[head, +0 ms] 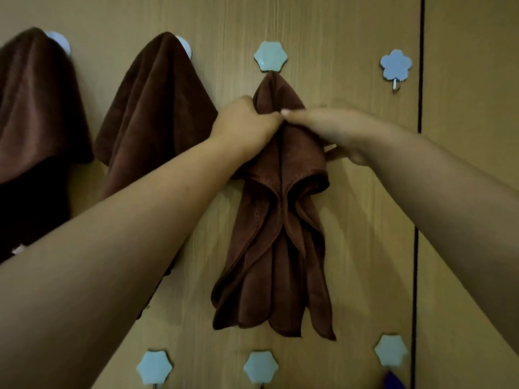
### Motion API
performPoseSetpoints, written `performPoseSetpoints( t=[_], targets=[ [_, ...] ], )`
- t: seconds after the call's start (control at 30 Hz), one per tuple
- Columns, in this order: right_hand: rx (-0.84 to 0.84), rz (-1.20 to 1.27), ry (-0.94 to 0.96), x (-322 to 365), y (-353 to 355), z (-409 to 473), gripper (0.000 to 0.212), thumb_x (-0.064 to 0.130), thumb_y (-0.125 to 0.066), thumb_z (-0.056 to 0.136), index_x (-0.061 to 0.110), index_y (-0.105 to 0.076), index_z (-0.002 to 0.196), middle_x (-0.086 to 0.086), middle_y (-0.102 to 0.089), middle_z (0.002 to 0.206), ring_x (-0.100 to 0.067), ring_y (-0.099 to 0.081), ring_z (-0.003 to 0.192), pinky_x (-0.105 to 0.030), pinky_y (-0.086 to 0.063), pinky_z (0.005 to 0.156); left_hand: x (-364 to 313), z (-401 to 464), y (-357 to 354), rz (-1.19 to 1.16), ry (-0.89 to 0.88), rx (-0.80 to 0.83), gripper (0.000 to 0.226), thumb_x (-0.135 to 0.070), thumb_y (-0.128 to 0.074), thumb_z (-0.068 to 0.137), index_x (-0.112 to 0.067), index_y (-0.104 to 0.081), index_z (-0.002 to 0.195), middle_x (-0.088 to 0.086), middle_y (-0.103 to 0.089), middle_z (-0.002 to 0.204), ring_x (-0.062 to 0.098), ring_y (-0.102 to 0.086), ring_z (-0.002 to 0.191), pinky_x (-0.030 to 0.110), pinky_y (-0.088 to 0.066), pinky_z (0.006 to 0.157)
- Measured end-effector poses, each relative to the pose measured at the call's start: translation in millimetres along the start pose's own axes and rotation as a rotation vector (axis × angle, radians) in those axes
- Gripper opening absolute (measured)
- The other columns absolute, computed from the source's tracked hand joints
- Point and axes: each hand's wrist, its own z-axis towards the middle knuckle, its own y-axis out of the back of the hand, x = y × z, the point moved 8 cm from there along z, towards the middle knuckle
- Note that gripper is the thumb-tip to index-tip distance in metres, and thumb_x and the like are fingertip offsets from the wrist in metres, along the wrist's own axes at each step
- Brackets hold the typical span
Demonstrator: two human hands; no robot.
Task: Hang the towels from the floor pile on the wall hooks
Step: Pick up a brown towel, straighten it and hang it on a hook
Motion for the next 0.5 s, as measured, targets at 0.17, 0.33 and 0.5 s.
performPoseSetpoints(
  t=[0.17,0.33,0.5],
  targets=[
    [-0.041,0.172,0.004,-18,-11,-2,0.026,0.025,-0.054,0.095,0.011,-0.056,0.116,-0.003,-0.065,0.102,-0.014,-0.063,0.085,-0.021,-0.053,0.067,3,-3,-8,-0.058,0.03,0.009,0.025,-0.026,-0.059,0.086,-0.015,-0.045,0.103,-0.006,-0.041,0.078,0.013,-0.048,0.075,0.026,-0.047,0.067],
    [-0.061,0.34,0.033,-28,-20,-5,0.032,0.025,-0.049,0.098,0.012,-0.054,0.126,-0.006,-0.065,0.112,-0.015,-0.064,0.093,-0.019,-0.052,0.071,29,-7,-16,-0.339,0.174,-0.015,0.016,-0.027,-0.057,0.089,-0.015,-0.056,0.1,0.007,-0.063,0.101,0.024,-0.062,0.093,0.037,-0.054,0.085],
    [-0.096,0.472,0.02,-36,-27,-7,0.035,0.029,-0.049,0.097,0.012,-0.054,0.127,-0.004,-0.064,0.114,-0.018,-0.063,0.102,-0.027,-0.052,0.084,54,-27,-14,-0.561,0.203,-0.145,0.031,-0.039,-0.05,0.094,-0.013,-0.06,0.081,0.011,-0.067,0.092,0.025,-0.065,0.089,0.037,-0.053,0.085]
  ],
)
